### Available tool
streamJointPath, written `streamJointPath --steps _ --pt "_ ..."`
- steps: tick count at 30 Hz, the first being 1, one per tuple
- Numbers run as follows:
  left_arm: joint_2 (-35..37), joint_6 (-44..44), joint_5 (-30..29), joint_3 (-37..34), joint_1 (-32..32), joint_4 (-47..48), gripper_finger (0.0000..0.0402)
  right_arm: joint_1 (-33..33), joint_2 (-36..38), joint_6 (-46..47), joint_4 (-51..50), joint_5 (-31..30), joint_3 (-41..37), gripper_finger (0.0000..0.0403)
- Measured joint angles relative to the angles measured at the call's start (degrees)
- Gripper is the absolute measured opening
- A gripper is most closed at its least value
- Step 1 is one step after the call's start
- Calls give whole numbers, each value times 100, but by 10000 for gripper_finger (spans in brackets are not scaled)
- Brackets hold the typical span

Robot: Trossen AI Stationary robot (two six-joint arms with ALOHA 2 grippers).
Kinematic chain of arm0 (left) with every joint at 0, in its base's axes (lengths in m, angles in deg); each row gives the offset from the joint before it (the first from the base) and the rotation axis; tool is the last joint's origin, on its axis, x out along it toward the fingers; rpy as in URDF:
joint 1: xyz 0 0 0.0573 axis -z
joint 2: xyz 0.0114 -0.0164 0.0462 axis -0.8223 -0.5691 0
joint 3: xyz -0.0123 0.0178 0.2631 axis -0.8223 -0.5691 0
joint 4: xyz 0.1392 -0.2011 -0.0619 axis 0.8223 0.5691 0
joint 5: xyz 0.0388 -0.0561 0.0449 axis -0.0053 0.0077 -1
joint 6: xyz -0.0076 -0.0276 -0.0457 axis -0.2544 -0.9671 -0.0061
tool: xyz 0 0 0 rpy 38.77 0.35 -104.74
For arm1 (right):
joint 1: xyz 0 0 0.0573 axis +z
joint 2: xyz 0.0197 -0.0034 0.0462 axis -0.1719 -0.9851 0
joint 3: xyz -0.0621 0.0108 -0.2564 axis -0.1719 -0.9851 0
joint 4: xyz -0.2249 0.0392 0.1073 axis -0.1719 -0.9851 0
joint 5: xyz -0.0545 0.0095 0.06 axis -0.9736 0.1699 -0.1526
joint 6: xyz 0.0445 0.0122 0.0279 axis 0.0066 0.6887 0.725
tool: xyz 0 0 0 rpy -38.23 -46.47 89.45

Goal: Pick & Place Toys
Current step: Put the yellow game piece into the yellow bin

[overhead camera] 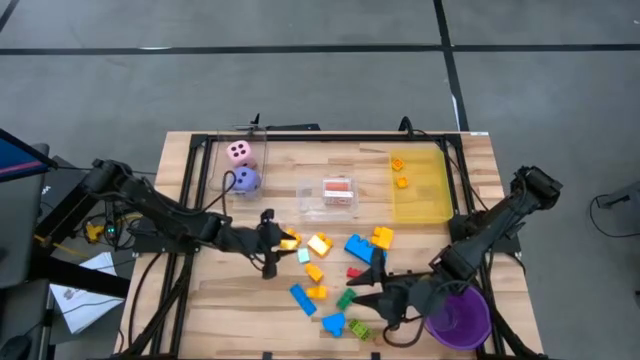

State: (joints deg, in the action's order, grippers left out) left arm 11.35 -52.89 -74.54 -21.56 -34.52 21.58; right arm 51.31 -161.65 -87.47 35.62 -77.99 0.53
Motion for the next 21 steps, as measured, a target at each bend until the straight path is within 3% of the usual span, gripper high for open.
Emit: streamJointPath --steps 8,11,15,21 --pt "-755 -22 -137 0 -303 79 290 20 0 0 -71 0 0 195" --pt "-1060 -22 138 -2 -492 48 321 20 0 2 -78 0 0 195" --pt "-1353 -64 414 -2 -760 36 340 20 0 46 -118 0 0 195" --pt "-1548 -161 412 -2 -1017 129 333 20 0 153 -261 -24 0 195"
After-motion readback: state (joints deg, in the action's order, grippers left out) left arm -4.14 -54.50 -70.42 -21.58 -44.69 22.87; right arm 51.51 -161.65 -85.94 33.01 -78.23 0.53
